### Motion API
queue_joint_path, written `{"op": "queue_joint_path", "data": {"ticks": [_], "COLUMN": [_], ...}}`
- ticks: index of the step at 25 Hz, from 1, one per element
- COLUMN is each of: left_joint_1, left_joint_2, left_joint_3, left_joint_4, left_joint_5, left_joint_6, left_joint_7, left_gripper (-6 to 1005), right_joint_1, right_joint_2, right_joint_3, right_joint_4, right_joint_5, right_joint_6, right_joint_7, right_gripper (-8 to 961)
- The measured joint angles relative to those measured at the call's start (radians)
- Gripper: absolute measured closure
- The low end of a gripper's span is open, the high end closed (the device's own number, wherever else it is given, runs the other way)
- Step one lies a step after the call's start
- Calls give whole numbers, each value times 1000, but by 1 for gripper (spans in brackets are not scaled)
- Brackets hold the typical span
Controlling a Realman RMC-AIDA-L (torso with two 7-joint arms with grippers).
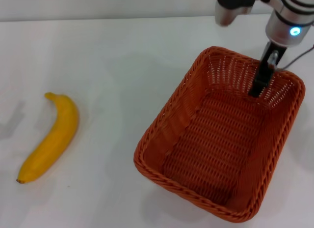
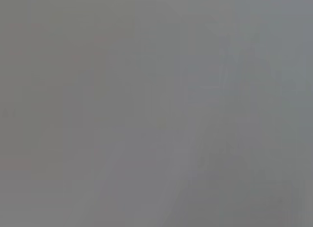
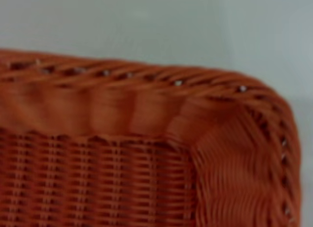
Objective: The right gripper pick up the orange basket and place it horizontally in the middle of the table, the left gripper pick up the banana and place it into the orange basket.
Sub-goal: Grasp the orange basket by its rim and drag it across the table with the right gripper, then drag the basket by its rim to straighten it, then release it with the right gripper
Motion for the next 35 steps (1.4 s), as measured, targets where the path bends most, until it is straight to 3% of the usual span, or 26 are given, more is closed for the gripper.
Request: {"op": "queue_joint_path", "data": {"ticks": [9, 14, 22, 28, 33, 35], "left_joint_1": [-6, -5, -2, -6, -11, -10], "left_joint_2": [-1, -1, 0, 3, 4, 5], "left_joint_3": [0, 0, 0, 0, 0, 0], "left_joint_4": [1, 2, 2, -6, -15, -24], "left_joint_5": [0, -1, -6, -9, -7, -8], "left_joint_6": [-2, -3, -5, -6, -6, -6], "left_joint_7": [0, -1, 0, 0, -2, -5], "left_gripper": [121, 121, 120, 120, 120, 120], "right_joint_1": [-5, -13, -49, -58, -61, -67], "right_joint_2": [0, -2, -9, -43, -74, -83], "right_joint_3": [-20, -17, 7, 70, 183, 293], "right_joint_4": [-6, -25, -162, -233, -251, -281], "right_joint_5": [4, 6, 1, -3, -4, -1], "right_joint_6": [3, 21, 56, 130, 229, 277], "right_joint_7": [-7, -29, 44, 182, 235, 256], "right_gripper": [584, 703, 771, 782, 820, 824]}}
